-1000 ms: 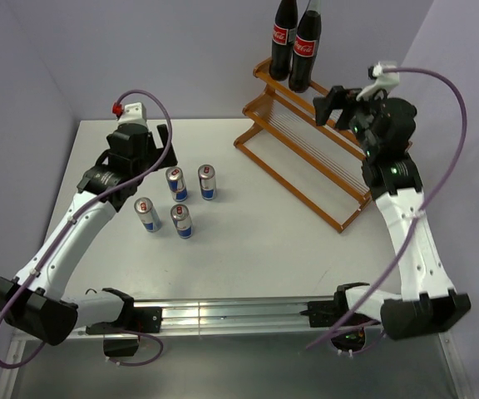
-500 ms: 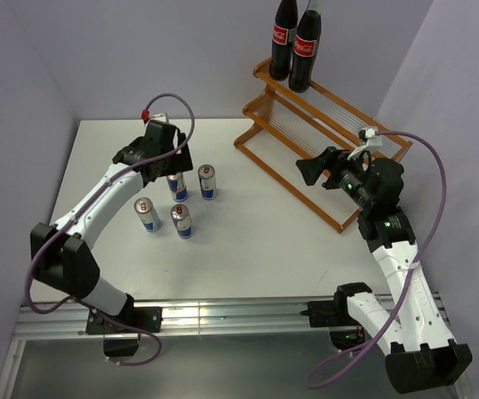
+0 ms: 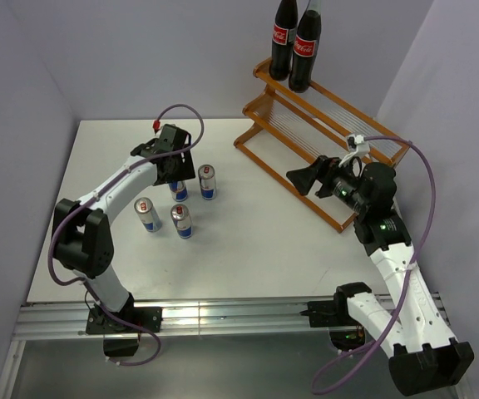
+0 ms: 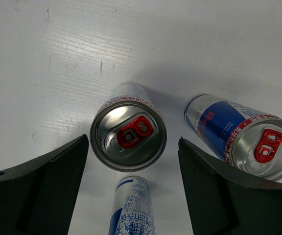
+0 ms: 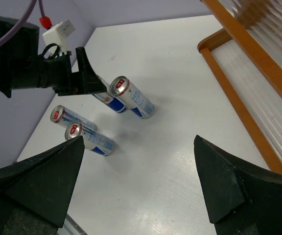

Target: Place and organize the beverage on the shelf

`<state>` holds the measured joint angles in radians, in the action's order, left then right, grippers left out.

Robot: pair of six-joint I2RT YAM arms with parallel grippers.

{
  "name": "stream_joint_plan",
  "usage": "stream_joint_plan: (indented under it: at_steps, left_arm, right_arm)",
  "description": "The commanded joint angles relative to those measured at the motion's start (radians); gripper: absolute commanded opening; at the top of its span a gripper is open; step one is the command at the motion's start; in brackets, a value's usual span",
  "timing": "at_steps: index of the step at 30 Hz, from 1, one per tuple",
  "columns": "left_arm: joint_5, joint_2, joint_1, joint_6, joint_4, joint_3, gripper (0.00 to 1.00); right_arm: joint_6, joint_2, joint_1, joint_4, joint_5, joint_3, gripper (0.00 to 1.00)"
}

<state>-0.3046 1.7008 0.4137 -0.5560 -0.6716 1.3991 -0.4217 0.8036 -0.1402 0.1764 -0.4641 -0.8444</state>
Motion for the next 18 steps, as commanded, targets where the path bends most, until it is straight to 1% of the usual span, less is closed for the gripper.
stream_joint_plan:
  at_steps: [1,3,6,11,12,13,15,16,18]
  left_arm:
    - [-0.027,-0.006,0.002,-0.021,0.001,0.038,0.79]
    - [-0.033,0.002,0.0,-0.019,-0.002,0.04,0.79]
    - [-0.044,0.017,-0.003,-0.021,-0.013,0.049,0.75]
    - [-0.033,0.016,-0.006,-0.019,0.001,0.049,0.67]
    - [-0.037,0.02,-0.007,-0.021,-0.003,0.054,0.64]
    - [-0.037,0.022,-0.007,-0.021,-0.006,0.06,0.57]
    - [-0.028,0.014,-0.007,-0.013,-0.002,0.06,0.5]
    - [-0.031,0.011,-0.007,-0.013,-0.006,0.064,0.39]
    - [-0.033,-0.004,-0.007,-0.012,-0.016,0.074,0.27]
  right_arm:
    - [0.017,-0.012,-0.036,-0.023,-0.004,-0.002,1.0]
    - [0.018,-0.009,-0.048,-0.023,0.001,-0.002,1.0]
    - [0.02,-0.007,-0.067,-0.026,0.013,-0.001,1.0]
    - [0.02,0.002,-0.09,-0.029,0.021,-0.002,1.0]
    - [0.021,0.003,-0.096,-0.031,0.021,-0.001,1.0]
    - [0.024,0.005,-0.102,-0.034,0.022,-0.001,1.0]
    - [0.034,0.006,-0.122,-0.04,0.036,0.004,1.0]
    - [0.041,0.014,-0.13,-0.04,0.041,0.002,1.0]
    - [0.06,0.023,-0.159,-0.035,0.056,-0.002,1.0]
